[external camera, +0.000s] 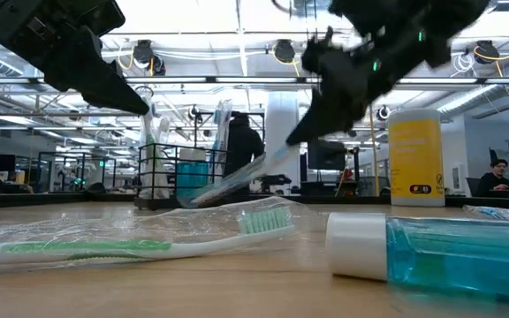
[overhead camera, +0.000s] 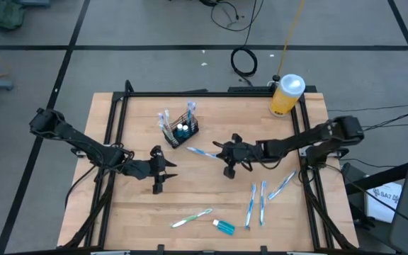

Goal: Pick & Place toothbrushing station
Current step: Put the blue toothbrush into the black wire organizer

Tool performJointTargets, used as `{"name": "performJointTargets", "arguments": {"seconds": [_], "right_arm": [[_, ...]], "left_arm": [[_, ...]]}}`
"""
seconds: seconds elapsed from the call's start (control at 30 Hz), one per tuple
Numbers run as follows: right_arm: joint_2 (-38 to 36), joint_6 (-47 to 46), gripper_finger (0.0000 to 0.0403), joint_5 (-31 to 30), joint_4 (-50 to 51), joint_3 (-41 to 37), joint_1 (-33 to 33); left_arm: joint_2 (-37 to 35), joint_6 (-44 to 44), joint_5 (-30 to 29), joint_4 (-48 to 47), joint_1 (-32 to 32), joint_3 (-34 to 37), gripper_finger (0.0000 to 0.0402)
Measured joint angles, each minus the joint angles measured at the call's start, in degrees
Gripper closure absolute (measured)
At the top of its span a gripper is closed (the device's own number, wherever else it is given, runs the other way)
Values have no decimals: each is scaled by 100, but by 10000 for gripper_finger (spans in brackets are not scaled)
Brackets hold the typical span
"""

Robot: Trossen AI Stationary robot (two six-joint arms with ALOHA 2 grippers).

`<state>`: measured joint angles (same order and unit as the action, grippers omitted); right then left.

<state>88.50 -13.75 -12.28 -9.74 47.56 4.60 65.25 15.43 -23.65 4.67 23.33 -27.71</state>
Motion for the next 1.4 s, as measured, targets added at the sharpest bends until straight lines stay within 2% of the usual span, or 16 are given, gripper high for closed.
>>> {"name": "performJointTargets", "arguments": {"seconds": [0.2, 0.3, 0.47, 0.67, 0.83, 0.93, 1.07, 1.17, 1.4], "right_arm": [[-312, 985, 403, -26, 1919, 1324, 0], [-285, 1623, 403, -356, 2805, 2101, 2], [-150, 2491, 403, -817, 3249, 3003, -191], [-160, 3325, 403, -890, 2870, 3466, -542], [-167, 4007, 403, -876, 2264, 3531, -780], [-174, 4023, 403, -748, 2339, 3496, -834], [-160, 3539, 393, -272, 2546, 3129, -826], [-165, 3084, 364, -252, 2590, 2646, -817], [-213, 2027, 262, -262, 2828, 1315, -828]], "left_arm": [[0, -17, -41, 13, -61, -1, 227], [0, -13, -41, 16, -98, -1, 227], [-2, -25, -45, 12, -173, -1, 227], [-2, -28, -45, 10, -179, -1, 227], [-2, -27, -45, 8, -179, -1, 227], [-2, -25, -42, -3, -179, -1, 227], [-2, -25, -41, -18, -179, -1, 227], [-2, -6, -38, -18, -179, -1, 227], [-2, 16, -34, -18, -177, -1, 227]]}}
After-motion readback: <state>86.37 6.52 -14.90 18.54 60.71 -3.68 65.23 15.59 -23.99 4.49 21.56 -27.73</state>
